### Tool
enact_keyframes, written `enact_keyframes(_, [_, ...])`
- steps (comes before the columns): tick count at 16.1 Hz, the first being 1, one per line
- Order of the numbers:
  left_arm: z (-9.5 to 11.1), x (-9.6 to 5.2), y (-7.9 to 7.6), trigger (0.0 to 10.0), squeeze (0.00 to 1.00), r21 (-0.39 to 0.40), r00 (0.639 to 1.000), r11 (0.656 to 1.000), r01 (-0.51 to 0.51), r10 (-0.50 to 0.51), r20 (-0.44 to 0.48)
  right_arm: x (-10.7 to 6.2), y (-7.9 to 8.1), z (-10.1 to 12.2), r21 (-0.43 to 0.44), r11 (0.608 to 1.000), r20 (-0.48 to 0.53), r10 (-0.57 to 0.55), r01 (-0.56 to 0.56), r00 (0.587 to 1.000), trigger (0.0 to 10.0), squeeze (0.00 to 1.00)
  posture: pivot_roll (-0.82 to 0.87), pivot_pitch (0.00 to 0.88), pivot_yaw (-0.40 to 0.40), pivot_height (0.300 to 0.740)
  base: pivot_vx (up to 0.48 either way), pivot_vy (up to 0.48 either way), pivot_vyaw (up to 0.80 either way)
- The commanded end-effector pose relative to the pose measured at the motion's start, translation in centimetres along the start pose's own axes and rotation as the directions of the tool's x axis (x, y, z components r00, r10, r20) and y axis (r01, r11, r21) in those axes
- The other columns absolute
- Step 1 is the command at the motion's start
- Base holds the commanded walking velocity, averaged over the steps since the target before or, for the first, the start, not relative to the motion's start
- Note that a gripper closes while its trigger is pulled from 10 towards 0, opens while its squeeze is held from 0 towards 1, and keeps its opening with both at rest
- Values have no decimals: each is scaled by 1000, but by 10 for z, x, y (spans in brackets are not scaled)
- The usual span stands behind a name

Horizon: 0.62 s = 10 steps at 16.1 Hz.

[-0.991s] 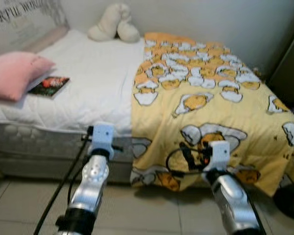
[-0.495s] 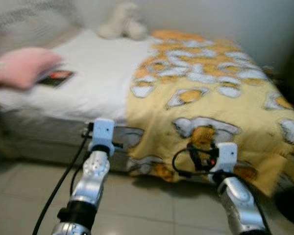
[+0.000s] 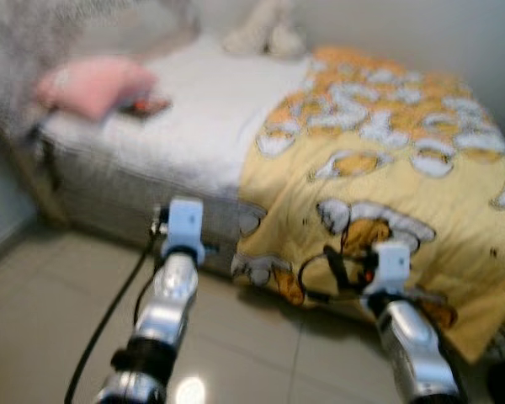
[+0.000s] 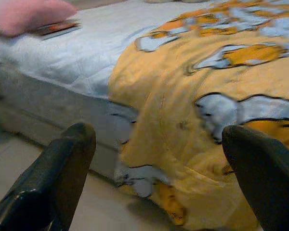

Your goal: Clean up the room

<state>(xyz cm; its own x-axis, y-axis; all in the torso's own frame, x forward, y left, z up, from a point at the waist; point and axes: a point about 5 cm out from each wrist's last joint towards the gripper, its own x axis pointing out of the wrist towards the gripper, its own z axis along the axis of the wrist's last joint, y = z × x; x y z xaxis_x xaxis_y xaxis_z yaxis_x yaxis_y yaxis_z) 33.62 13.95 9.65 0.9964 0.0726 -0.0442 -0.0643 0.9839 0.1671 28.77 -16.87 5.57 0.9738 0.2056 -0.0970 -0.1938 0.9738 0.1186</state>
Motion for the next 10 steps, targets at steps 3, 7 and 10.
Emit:
enact_keyframes(3, [7, 0, -12, 10000, 0, 9, 997, 998, 64, -64, 42, 1, 0, 3, -40, 999, -3, 21, -21, 1000, 10000, 0, 93, 0, -31, 740, 0, -151, 479])
enact_keyframes(7, [6, 1, -9, 10000, 0, -72, 1000, 997, 22, -21, 23, 4, 3, -2, -73, 997, -50, 10, -14, 999, 10000, 0, 91, 0, -34, 740, 460, 0, 355])
enact_keyframes(10, [-1, 0, -5, 10000, 0, -92, 1000, 996, 2, -3, -13, 4, -2, -3, -39, 999, -53, -30, 28, 998, 10000, 0, 90, 0, -32, 740, 470, 0, 0])
